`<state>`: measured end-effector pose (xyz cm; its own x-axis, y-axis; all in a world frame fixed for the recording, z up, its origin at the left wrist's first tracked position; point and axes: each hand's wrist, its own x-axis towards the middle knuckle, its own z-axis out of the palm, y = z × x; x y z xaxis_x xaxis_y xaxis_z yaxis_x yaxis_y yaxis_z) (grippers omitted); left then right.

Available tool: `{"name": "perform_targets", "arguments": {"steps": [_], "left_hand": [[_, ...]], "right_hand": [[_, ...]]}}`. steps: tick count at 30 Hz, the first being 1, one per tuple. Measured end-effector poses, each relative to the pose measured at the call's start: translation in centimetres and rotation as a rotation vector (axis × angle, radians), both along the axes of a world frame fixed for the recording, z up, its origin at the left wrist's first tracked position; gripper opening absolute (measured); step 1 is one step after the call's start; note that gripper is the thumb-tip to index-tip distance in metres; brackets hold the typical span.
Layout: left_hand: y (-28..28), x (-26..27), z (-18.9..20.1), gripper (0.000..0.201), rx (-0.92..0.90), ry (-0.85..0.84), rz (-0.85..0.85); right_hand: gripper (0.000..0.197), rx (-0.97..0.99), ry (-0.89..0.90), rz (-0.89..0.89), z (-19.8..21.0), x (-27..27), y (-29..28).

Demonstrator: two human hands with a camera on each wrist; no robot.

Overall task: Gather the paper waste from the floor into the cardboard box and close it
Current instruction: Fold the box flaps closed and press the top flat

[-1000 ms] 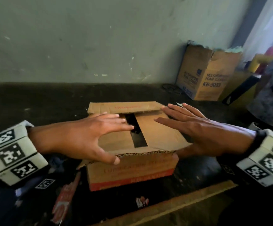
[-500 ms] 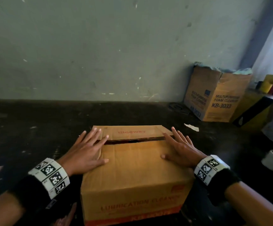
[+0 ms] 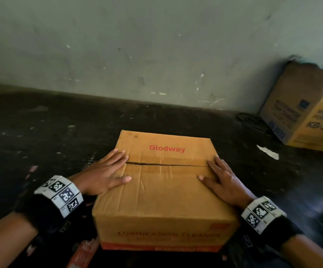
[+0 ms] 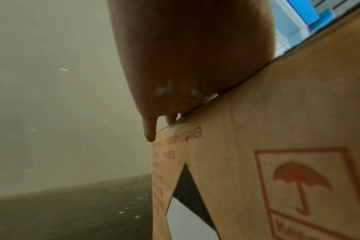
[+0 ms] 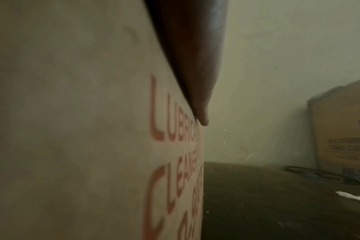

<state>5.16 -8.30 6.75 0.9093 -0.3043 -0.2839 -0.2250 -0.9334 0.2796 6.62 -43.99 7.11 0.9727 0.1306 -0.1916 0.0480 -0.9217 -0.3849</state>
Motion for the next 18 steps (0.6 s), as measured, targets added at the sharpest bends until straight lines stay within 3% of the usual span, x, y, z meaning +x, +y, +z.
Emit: {"name": "perform_targets", "arguments": {"steps": [6, 18], "left_hand": [[2.0, 1.9, 0.5, 0.122, 0.007, -0.005, 0.02], [6.8, 4.3, 0.8, 0.126, -0.028, 0.061, 0.086]], "right_hand": [[0.084, -0.037, 0.029, 0.013, 0.4, 2.3, 2.3], [0.085, -0.049, 0.029, 0.01, 0.2, 3.6, 7.6]]}}
